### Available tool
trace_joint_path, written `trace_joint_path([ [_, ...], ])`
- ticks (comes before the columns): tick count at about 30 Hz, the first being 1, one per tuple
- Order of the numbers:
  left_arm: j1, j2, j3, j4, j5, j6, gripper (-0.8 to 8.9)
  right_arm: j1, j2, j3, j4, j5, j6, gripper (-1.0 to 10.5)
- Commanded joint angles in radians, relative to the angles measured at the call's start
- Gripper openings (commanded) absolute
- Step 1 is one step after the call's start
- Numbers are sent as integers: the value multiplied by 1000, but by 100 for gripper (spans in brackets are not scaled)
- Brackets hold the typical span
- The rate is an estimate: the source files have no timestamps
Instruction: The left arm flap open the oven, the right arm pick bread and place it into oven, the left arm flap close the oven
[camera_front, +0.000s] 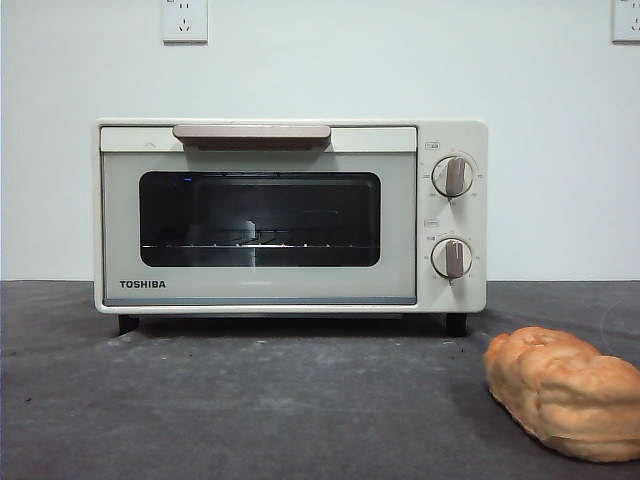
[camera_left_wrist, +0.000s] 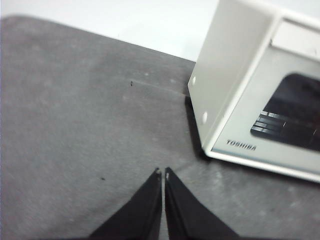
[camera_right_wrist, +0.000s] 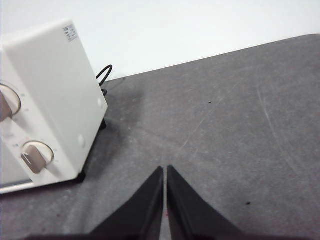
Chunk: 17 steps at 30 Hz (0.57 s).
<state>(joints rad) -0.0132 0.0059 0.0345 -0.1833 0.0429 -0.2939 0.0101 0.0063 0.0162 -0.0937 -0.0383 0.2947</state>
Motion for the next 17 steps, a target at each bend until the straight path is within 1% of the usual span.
trace_joint_path([
  [1, 0, -3, -3, -3, -1, -154, 16, -1, -3, -1, 35, -45, 52, 6],
  [4, 0, -3, 23, -3, 4, -219, 16, -1, -3, 5, 87, -93, 93, 6],
  [7, 0, -3, 70, -3, 7, -240, 16, -1, -3, 41, 78, -92, 113, 6],
  [13, 0, -1, 209, -3, 7, -237, 16, -1, -2, 160, 69, -93, 114, 6],
  [17, 0, 2, 305, -6, 8, -205, 16, -1, 0, 265, 37, -92, 109, 6],
])
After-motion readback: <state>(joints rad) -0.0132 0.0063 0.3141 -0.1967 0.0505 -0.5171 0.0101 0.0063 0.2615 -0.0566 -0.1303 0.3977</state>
